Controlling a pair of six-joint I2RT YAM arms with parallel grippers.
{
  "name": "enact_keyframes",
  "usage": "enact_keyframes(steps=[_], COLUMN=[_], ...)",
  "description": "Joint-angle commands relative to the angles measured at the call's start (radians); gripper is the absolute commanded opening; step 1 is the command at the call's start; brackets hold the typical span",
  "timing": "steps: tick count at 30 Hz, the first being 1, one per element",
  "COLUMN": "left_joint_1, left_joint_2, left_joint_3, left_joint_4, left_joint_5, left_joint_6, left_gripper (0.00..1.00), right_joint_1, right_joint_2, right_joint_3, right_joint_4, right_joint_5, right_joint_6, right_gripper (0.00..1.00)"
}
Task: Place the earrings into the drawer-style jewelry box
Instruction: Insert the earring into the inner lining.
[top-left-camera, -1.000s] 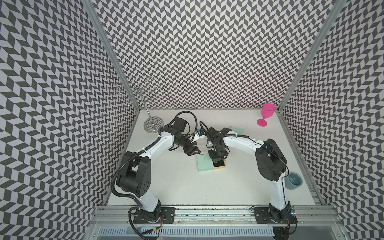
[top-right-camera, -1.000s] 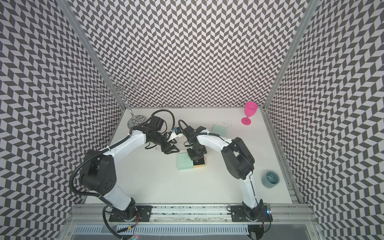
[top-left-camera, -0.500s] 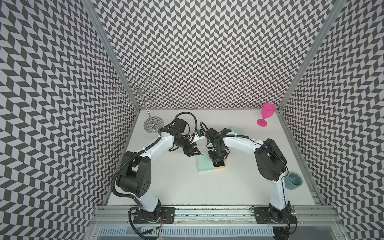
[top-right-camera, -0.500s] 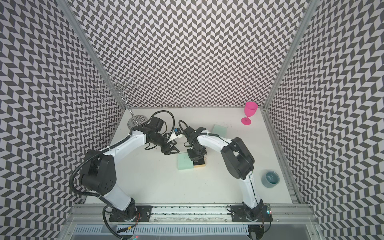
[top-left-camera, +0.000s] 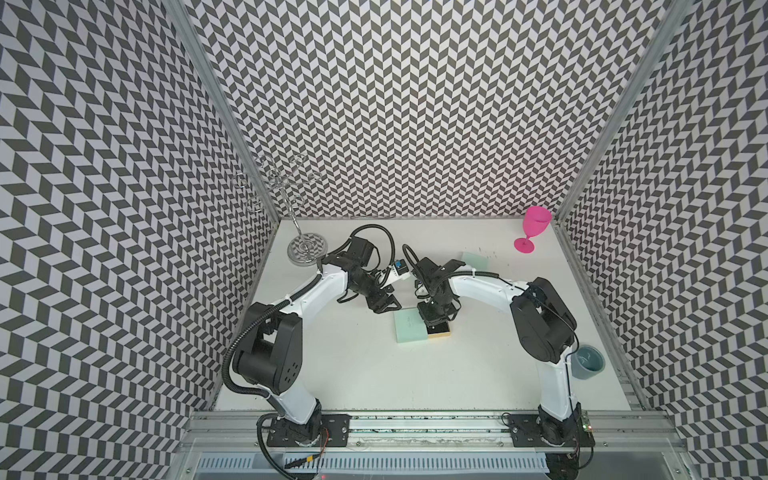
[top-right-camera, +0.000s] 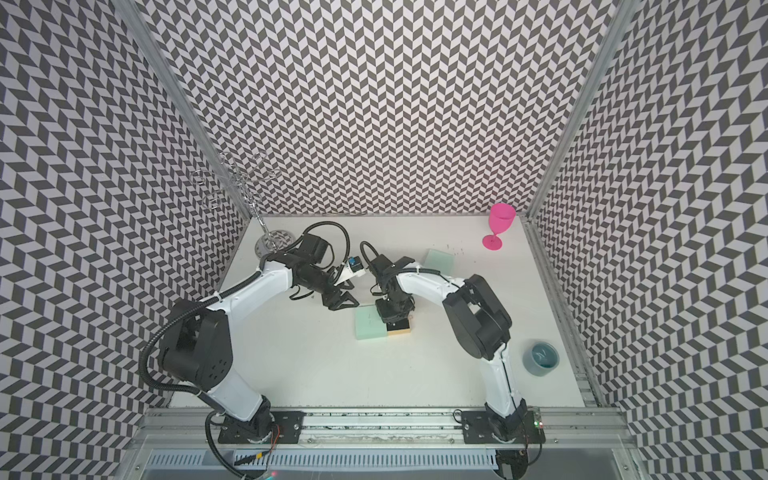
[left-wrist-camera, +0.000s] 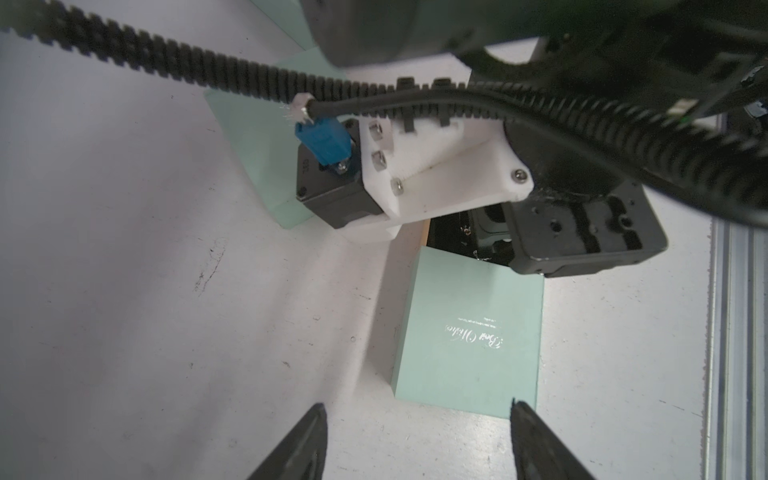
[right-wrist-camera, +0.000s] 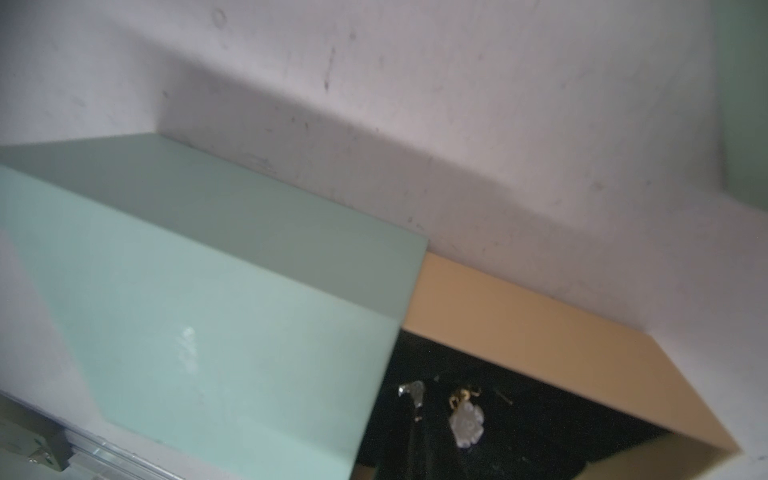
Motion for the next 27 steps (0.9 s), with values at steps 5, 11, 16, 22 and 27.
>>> enact_keyframes(steps=[5,11,16,22,27], left_joint_1=[-0.004,-0.004,-0.004,-0.003,0.003], left_joint_2=[-0.028,-0.027,-0.031,-0.034,-0.039], left_joint_3=[-0.007,-0.006,0.001,0.010,0.014], left_joint_4=[-0.012,-0.008,-0.004,-0.002,-0.005], left_joint_5=[0.017,0.009,0.011,0.019,0.022], left_joint_6=[0.015,0.016,0.015,0.012,0.019], left_gripper=[0.71,0.70,0.70,0.70,0.71], right_joint_1=[0.005,0.012,0.019,0.023,0.023], right_joint_2=[0.011,0.025,0.024,0.035,0.005], right_joint_3=[-0.032,-0.012,0.005,0.039,0.087], right_joint_4=[-0.002,-0.013,-0.020,-0.046,-0.090], right_joint_5=[0.007,0.030,0.042,0.079,0.115], right_joint_6=[0.004,0.004,0.016,0.050,0.059], right_gripper=[0.07,0.08,0.09,0.11,0.12])
